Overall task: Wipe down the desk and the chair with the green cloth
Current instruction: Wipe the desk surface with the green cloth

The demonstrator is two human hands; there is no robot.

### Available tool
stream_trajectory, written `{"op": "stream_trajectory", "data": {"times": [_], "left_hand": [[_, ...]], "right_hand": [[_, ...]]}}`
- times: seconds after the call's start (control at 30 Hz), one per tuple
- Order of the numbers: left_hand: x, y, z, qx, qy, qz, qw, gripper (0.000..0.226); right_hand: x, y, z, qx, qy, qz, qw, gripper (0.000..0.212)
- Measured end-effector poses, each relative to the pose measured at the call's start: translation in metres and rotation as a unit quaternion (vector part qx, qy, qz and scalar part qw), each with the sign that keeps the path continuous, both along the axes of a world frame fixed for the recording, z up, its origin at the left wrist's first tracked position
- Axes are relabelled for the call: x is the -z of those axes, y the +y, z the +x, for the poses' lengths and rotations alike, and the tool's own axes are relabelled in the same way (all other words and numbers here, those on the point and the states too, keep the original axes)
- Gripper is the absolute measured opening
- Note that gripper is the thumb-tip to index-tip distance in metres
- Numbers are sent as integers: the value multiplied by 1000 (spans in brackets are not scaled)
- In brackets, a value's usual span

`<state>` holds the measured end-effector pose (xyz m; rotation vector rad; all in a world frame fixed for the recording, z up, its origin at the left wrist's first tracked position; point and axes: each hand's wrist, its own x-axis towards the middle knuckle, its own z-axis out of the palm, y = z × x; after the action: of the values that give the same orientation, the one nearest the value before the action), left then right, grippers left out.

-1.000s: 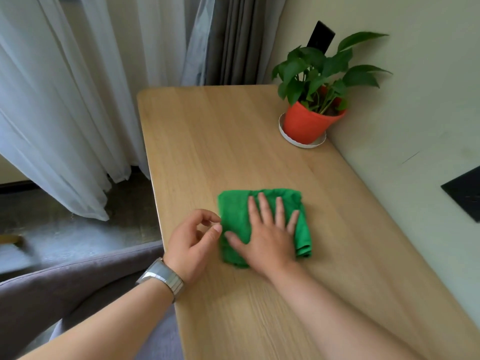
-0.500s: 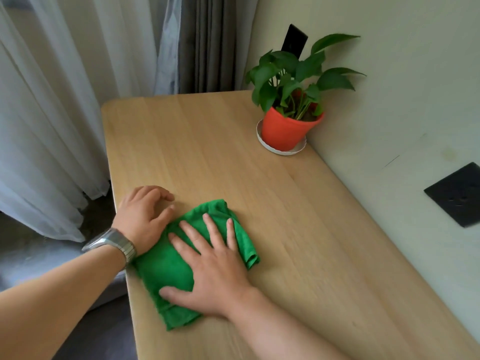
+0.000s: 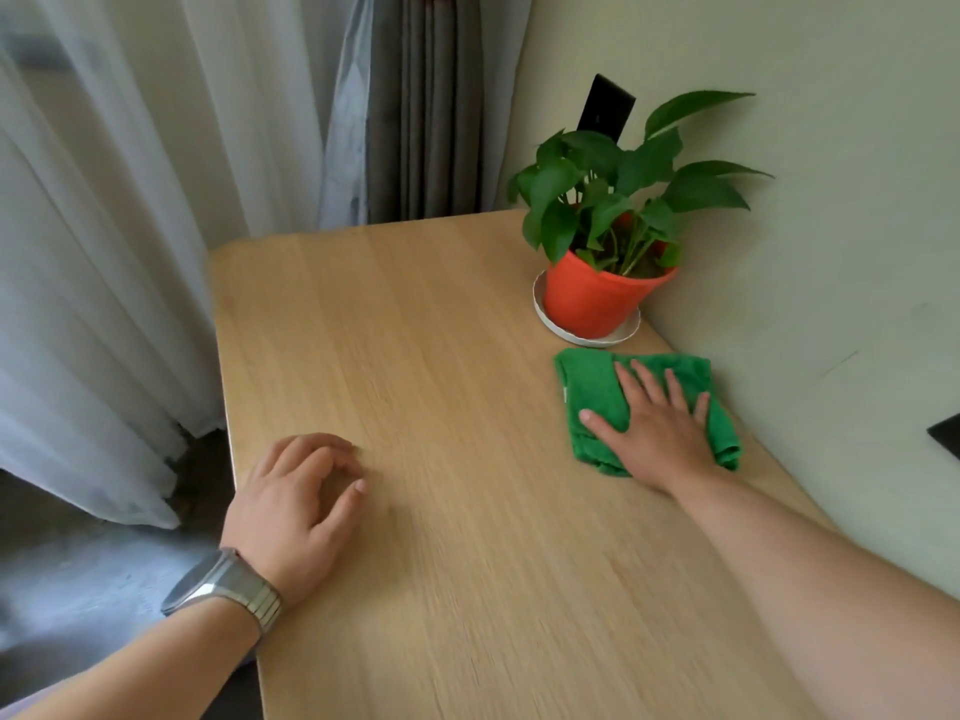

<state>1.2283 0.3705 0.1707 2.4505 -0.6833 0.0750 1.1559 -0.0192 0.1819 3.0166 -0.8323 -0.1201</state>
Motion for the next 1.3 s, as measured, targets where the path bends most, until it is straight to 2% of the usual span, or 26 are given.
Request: {"op": "stream_trajectory", "data": {"times": [0.2, 0.4, 0.57, 0.77, 0.9, 1.03, 1.13, 1.3], "left_hand": [[1, 1, 1, 1, 2, -26, 1000, 32], [-5, 0, 0, -12, 15, -41, 999, 38], [-7, 2, -3, -28, 28, -83, 996, 45], [-6, 2, -4, -46, 15, -119, 992, 57], [-5, 1, -6, -48, 0, -120, 992, 67], [-7, 0, -7, -89, 2, -102, 991, 65], [-7, -4, -2, -120, 19, -39, 992, 60], [-8, -2, 36, -185, 57, -57, 979, 69]], "right_hand": [[-3, -29, 14, 61, 7, 3, 998, 107], [-1, 16, 13, 86, 22, 12, 996, 107], [-3, 86, 13, 19, 42, 9, 999, 106], [-6, 187, 23, -129, 31, 12, 991, 100], [-3, 247, 38, -267, 41, 10, 963, 87], [-5, 266, 65, -379, 51, 8, 924, 80], [-6, 258, 83, -412, 55, 6, 909, 81], [-4, 262, 127, -391, 37, 6, 920, 77]]}}
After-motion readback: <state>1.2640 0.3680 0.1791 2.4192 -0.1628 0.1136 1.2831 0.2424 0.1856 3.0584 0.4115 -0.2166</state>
